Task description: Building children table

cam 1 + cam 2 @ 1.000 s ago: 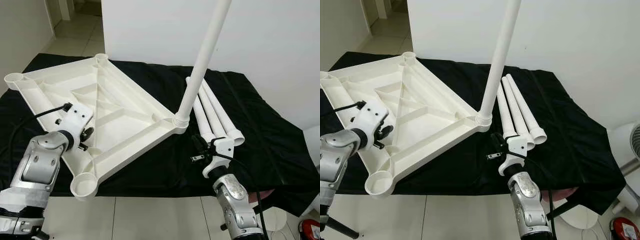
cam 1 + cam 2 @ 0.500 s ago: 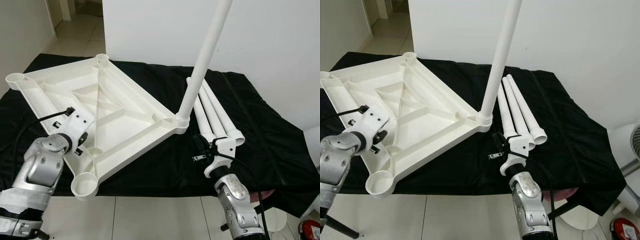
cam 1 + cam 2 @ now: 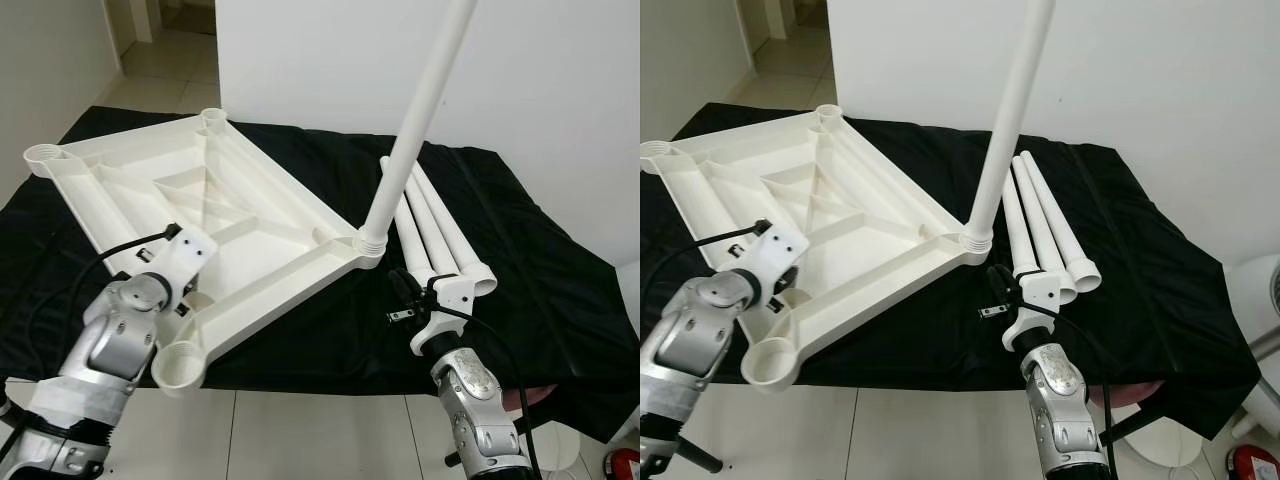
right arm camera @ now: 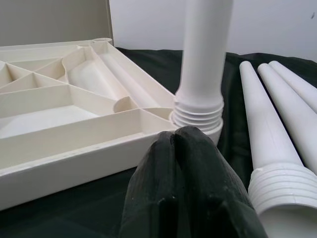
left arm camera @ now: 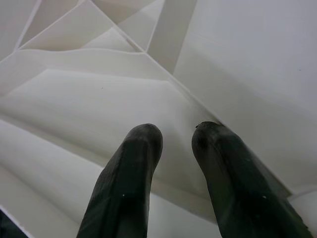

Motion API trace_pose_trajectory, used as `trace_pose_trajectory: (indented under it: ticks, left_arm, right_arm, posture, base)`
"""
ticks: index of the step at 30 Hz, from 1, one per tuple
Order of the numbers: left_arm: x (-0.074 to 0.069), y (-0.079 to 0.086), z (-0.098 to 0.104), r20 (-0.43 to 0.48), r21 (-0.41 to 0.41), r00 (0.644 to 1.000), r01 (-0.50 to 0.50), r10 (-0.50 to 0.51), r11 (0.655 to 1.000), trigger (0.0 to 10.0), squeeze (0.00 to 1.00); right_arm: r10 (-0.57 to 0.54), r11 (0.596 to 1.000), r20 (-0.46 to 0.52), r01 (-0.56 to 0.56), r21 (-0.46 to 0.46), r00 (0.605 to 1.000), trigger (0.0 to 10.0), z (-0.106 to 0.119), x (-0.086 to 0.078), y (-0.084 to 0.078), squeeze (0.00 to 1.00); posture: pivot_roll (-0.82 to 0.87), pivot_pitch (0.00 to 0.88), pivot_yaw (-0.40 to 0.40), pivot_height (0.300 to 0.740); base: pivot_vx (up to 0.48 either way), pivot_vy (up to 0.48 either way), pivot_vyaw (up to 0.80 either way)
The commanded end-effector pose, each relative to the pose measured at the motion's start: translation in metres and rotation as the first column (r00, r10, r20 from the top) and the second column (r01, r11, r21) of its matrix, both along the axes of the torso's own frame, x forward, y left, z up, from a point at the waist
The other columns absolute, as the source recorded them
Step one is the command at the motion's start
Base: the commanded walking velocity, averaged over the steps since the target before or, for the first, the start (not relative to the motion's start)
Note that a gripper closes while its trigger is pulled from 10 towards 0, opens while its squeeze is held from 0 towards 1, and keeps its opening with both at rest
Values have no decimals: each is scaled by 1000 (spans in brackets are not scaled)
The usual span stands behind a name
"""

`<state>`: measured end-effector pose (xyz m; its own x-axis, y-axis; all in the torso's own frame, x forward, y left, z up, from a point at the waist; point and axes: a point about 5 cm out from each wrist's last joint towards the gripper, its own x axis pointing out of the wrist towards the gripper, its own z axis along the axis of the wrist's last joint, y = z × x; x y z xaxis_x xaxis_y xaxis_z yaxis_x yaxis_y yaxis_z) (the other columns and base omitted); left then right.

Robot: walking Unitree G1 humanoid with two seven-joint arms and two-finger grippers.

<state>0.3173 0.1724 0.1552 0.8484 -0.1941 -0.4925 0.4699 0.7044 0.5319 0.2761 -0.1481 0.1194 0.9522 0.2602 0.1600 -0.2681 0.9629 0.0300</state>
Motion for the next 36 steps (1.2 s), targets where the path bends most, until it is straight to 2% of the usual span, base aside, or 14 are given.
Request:
trace_pose_trajectory:
  ticks: [1, 2, 6, 10, 13, 15, 22, 24, 25, 26, 27, 30, 32, 36]
  left_arm:
    - [1, -16, -1, -10, -14, 998, 68, -68, 998, 10000, 0]
    - [1, -16, -1, -10, -14, 998, 68, -68, 998, 10000, 0]
    - [0, -41, 1, 0, -43, 991, 135, -135, 990, 10000, 0]
    - [0, -49, 3, 7, -57, 988, 152, -152, 987, 10000, 0]
    - [1, -49, 4, 13, -55, 989, 150, -149, 987, 10000, 0]
    - [9, -34, 11, 60, -40, 995, 77, -74, 996, 10000, 0]
    - [15, -21, 20, 104, -48, 995, 9, -4, 999, 10000, 0]
    - [21, -9, 34, 165, -89, 984, -47, 61, 995, 10000, 0]
    - [21, -9, 34, 165, -89, 984, -47, 61, 995, 10000, 0]
    - [23, -7, 39, 172, -123, 982, -52, 73, 991, 10000, 0]
    - [21, -12, 42, 172, -170, 984, -12, 42, 985, 10000, 0]
    - [18, -20, 44, 182, -179, 983, 48, -15, 983, 10000, 0]
    - [8, -41, 42, 176, -272, 978, 157, -112, 949, 10000, 0]
    - [4, -46, 37, 157, -290, 980, 166, -125, 943, 10000, 0]
  right_arm:
    - [-20, 1000, -13, 20, -8, 1000, 10000, -3, -1, -6, 0]
    - [-20, 1000, -13, 20, -8, 1000, 10000, -3, -1, -6, 0]
    - [-18, 1000, -20, 18, -1, 1000, 10000, -4, -2, -4, 0]
    - [-15, 1000, -22, 16, 2, 1000, 10000, -4, -3, -4, 0]
    - [-15, 1000, -23, 15, 2, 1000, 10000, -4, -3, -3, 0]
    - [-16, 1000, -23, 16, 2, 1000, 10000, -5, -3, -4, 0]
    - [-16, 1000, -24, 16, 3, 1000, 10000, -5, -3, -4, 0]
    - [-13, 1000, -24, 13, 4, 1000, 10000, -5, -3, -3, 0]
    - [-13, 1000, -24, 13, 4, 1000, 10000, -5, -3, -3, 0]
    - [-12, 1000, -24, 12, 4, 1000, 10000, -5, -3, -3, 0]
    - [-12, 1000, -24, 12, 5, 1000, 10000, -5, -3, -3, 0]
    - [-12, 1000, -24, 12, 5, 1000, 10000, -5, -3, -3, 0]
    - [-10, 1000, -27, 10, 4, 1000, 10000, -6, -4, -2, 0]
    - [-12, 1000, -27, 12, 2, 1000, 10000, -6, -5, -3, 0]
  posture:
    - [-13, 0, -96, 740]
    - [-13, 0, -96, 740]
    - [-17, 0, -91, 740]
    - [-19, 0, -86, 740]
    - [-20, 0, -84, 740]
    - [-18, 0, -84, 740]
    - [-17, 0, -84, 740]
    - [-8, 0, -89, 740]
    - [-8, 0, -89, 740]
    - [-7, 0, -90, 740]
    - [-7, 0, -89, 740]
    - [-7, 0, -89, 740]
    - [-9, 0, -91, 740]
    - [-13, 0, -91, 740]
  base:
    - [0, 0, 0]
    - [0, 0, 0]
    - [0, 0, 0]
    - [0, 0, 0]
    - [0, 0, 0]
    - [0, 0, 0]
    - [0, 0, 0]
    - [0, 0, 0]
    - [0, 0, 0]
    - [0, 0, 0]
    - [0, 0, 0]
    - [0, 0, 0]
    - [0, 0, 0]
    - [0, 0, 0]
